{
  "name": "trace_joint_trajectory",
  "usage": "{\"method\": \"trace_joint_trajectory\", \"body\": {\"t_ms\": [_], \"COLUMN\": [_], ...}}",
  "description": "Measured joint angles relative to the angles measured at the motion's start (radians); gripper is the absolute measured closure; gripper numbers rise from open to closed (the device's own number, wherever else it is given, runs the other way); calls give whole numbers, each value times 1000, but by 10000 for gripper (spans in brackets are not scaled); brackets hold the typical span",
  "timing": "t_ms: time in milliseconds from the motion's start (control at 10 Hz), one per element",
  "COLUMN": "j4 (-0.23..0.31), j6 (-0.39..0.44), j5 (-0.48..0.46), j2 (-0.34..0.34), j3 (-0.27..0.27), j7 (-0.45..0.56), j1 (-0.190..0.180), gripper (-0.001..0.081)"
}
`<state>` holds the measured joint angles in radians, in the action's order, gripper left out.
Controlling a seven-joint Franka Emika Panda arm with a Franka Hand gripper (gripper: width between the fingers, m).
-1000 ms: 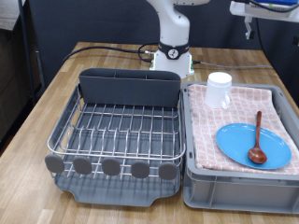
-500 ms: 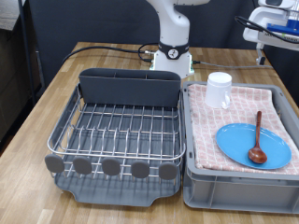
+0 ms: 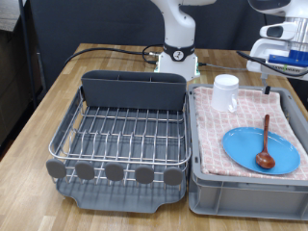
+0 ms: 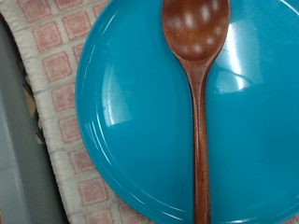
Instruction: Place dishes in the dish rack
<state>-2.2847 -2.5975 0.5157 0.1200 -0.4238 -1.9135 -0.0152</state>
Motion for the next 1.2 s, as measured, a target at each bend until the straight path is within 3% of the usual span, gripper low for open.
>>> {"method": "trace_joint_trajectory", "body": {"t_ms": [400, 1200], "j4": [-33, -34], "j6": [-100, -202], "j5": [98, 263], "j2": [65, 175], "j3": [36, 106], "j7": [-71, -206], "j1": [-1, -27], "gripper": [4, 4]}}
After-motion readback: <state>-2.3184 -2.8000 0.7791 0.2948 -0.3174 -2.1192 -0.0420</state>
